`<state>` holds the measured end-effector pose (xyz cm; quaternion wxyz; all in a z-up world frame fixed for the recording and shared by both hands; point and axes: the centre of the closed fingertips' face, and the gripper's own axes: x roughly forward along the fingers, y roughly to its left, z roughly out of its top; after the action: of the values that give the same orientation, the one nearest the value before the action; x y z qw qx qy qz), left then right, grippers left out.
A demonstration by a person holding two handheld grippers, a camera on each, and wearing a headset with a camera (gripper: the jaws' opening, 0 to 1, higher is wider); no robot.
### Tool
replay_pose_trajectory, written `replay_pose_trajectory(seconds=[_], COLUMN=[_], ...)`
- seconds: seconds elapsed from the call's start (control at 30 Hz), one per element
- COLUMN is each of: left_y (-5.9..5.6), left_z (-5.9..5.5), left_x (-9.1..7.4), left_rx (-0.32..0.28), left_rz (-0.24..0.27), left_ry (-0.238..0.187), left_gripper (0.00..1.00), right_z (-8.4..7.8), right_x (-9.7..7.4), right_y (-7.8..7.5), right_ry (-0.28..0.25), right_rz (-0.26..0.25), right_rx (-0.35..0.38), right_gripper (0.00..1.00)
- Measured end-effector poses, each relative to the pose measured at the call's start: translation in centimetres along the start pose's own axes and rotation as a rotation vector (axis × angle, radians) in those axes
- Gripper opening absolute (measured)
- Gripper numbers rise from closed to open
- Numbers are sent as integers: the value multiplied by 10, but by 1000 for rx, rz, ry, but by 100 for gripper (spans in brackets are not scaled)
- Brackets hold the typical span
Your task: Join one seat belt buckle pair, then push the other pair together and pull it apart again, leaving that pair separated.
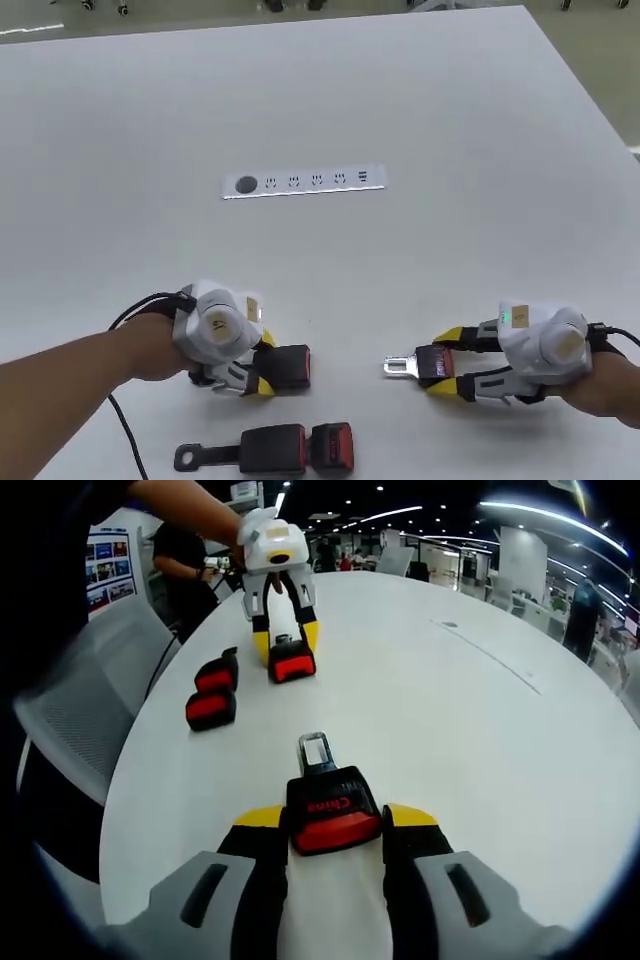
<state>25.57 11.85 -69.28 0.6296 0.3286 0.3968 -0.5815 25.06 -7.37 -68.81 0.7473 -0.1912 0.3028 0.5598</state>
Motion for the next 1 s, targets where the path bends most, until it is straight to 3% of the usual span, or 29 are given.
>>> replay_pose_trajectory(seconds=[0.17,0.23,0.3,0.37,0.47,0.53,0.6,0.67,0.77,0.83,0.9,0.93,1.0], left_y=[-7,-8,-8,-4,-4,5,11,12,14,16,15,15,15], left_z=[-1,3,7,0,4,1,5,8,2,-3,-1,0,-3], left_x=[-4,-9,-16,-15,-21,-26,-38,-50,-58,-64,-74,-80,-88], left_rx=[-17,-57,-80,-117,-183,-262,-312,-371,-426,-473,-530,-552,-569], left_rz=[-5,-2,19,40,79,144,202,244,292,319,349,371,406], left_ry=[18,-15,-32,-46,-70,-103,-143,-189,-223,-251,-298,-333,-352], left_gripper=[43,44,47,52,62,68,73,77,84,85,88,90,92], right_z=[0,-1,2,7,13,16,20,28,34,37,41,43,42], right_x=[-3,-6,-8,-12,-17,-20,-23,-26,-28,-29,-34,-37,-39], right_y=[2,0,-5,-13,-19,-24,-29,-30,-24,-21,-26,-27,-29], right_ry=[17,15,-11,-36,-46,-56,-80,-133,-151,-159,-196,-198,-200], right_rz=[-22,-56,-71,-117,-162,-209,-273,-327,-367,-410,-467,-499,-547], right_rx=[36,110,129,172,201,224,309,349,371,383,425,419,397], right_gripper=[35,36,41,48,58,59,62,65,68,71,73,74,75])
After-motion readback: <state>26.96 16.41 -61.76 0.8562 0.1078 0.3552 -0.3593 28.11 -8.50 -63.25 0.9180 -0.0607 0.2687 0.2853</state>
